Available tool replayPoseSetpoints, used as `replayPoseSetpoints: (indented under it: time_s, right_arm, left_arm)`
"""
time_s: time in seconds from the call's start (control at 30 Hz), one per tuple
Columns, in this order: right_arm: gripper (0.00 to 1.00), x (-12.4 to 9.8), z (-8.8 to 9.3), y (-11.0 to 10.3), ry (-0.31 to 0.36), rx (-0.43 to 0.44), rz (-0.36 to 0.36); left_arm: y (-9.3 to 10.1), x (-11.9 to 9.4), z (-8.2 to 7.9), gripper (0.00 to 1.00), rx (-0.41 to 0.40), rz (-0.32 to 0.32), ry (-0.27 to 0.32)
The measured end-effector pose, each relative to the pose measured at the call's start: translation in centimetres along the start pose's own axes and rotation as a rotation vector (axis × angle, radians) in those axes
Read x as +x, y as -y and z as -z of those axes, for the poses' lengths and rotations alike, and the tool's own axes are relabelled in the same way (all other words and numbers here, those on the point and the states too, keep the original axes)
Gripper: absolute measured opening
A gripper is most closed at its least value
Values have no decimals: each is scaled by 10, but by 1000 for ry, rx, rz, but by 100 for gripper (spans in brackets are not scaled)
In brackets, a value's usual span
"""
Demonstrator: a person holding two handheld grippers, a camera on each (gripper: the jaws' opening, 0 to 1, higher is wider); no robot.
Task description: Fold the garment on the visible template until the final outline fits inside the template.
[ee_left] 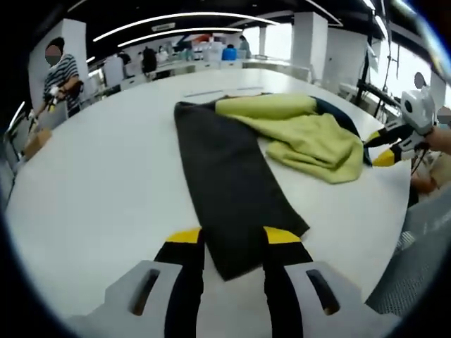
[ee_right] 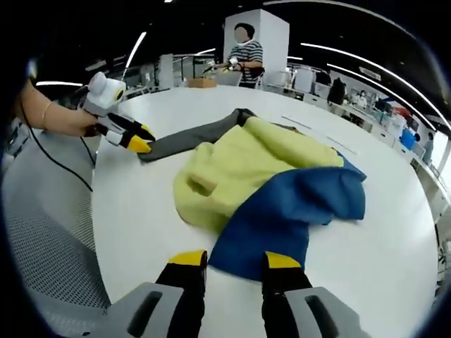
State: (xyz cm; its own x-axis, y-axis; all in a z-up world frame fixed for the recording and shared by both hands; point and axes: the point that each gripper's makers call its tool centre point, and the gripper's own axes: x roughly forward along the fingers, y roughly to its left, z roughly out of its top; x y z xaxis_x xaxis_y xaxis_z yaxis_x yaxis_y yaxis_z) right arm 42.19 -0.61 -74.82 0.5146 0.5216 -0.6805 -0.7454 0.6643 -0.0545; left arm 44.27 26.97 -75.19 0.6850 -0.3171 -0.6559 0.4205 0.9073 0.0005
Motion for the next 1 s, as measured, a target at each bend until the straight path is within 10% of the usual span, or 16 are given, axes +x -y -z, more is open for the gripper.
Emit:
replayPoseSetpoints:
  time_s: [0.47,0.77,1.0]
  right_arm:
    - [0,1,9,10,-40,-13,63]
    - [0,2,9,10,-45,-25,71]
    - [0,2,9,10,-45,-24,77]
  left_arm:
    - [-5,-2,3,7,-30,-65,3]
    - [-15,-5,1,20,9,-139,-1]
    - [-18,-6,5,22,-117,-134,-7]
